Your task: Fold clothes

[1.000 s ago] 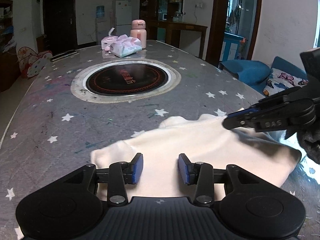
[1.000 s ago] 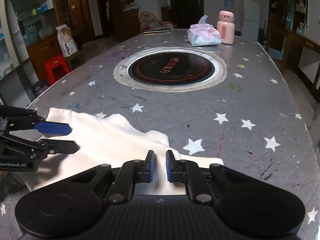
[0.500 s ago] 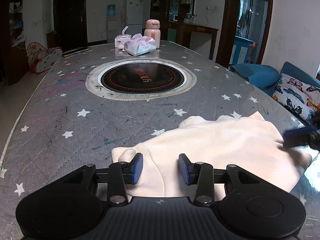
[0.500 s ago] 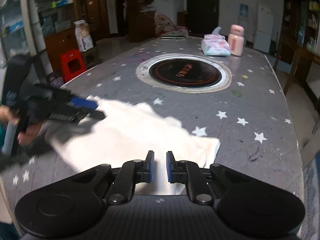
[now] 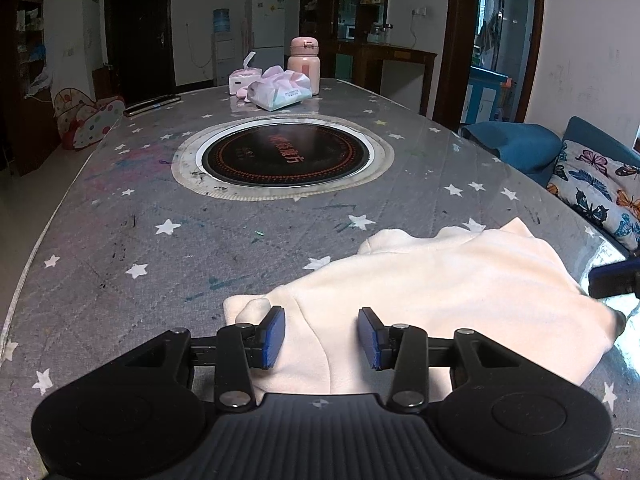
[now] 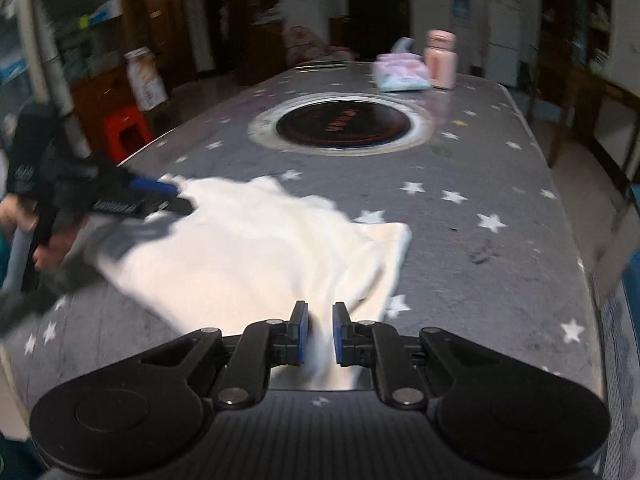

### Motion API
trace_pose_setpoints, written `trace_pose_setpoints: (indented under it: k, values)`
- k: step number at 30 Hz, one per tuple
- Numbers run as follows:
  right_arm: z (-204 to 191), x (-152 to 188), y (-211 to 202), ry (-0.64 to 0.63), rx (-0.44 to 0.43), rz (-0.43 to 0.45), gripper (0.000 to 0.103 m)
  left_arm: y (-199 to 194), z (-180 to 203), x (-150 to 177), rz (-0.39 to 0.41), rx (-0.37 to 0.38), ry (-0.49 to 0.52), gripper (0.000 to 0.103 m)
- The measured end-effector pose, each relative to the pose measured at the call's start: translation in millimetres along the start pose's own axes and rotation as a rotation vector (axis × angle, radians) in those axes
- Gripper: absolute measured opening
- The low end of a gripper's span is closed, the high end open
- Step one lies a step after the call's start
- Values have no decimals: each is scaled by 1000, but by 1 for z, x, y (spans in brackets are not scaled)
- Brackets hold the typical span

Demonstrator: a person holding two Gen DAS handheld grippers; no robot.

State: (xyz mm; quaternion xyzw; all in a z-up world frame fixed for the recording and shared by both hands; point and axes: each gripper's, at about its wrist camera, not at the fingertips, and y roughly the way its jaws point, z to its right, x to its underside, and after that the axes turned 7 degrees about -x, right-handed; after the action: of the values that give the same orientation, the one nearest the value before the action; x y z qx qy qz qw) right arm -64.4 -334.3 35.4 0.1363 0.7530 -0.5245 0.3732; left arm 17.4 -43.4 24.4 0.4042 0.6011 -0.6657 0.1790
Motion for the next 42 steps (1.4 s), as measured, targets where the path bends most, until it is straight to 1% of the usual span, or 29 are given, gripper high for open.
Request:
trace_pose_setpoints:
  k: [2, 5, 7, 8, 12, 13, 14, 17, 20, 22, 23, 25, 26, 29, 30, 32, 34, 36, 38, 39, 41, 42]
  values:
    - [7, -2, 3, 20, 11, -4, 11, -3, 1, -1, 3, -1, -4, 44]
    - [16, -4, 12, 85, -15, -4, 11, -14, 6, -3, 26, 19, 4, 45]
    - [19, -4, 17, 124, -37, 0, 12, -23, 13, -2, 44, 45, 24, 47]
    - [20, -4, 19, 137, -37, -3, 15, -27, 17, -2, 51, 60, 37, 47]
    - [24, 1, 24, 181, -50, -1, 15, -39, 36, 3, 70, 132, 86, 47]
    - [26, 1, 24, 199, -59, 1, 11, -40, 41, 5, 70, 150, 99, 47]
    - [28, 3, 24, 214, -66, 3, 5, -41, 46, 7, 71, 167, 112, 47]
    - [32, 6, 23, 239, -74, 6, 3, -41, 58, 16, 67, 185, 162, 47]
    - [30, 6, 17, 232, -52, 38, 2, -41, 62, 24, 55, 185, 196, 47]
    - [24, 4, 11, 186, -5, 73, 2, -39, 61, 27, 44, 184, 202, 47]
    - [21, 3, 8, 163, 21, 87, 0, -38, 60, 29, 40, 183, 201, 47]
    - [18, 1, 6, 121, 81, 101, 0, -37, 59, 31, 33, 183, 196, 47]
    - [18, 0, 6, 112, 96, 104, 0, -37, 58, 31, 33, 183, 195, 47]
    - [25, -1, 9, 156, 58, 93, 0, -37, 59, 31, 33, 181, 193, 47]
    - [26, -2, 10, 168, 31, 82, 0, -37, 60, 31, 33, 180, 195, 47]
    - [25, -2, 10, 201, -16, 71, 7, -37, 60, 30, 32, 179, 194, 47]
    - [25, -2, 13, 228, -36, 64, 8, -37, 60, 30, 31, 179, 192, 48]
    - [29, 0, 17, 274, -51, 59, 13, -38, 60, 30, 32, 178, 194, 48]
    - [35, 4, 24, 323, -72, 48, 25, -37, 60, 29, 32, 178, 194, 48]
    - [36, 5, 26, 335, -78, 47, 27, -37, 60, 29, 31, 179, 193, 48]
    - [38, 7, 30, 355, -91, 54, 26, -37, 60, 29, 31, 180, 195, 48]
    - [38, 7, 30, 358, -96, 58, 22, -37, 60, 29, 30, 180, 196, 48]
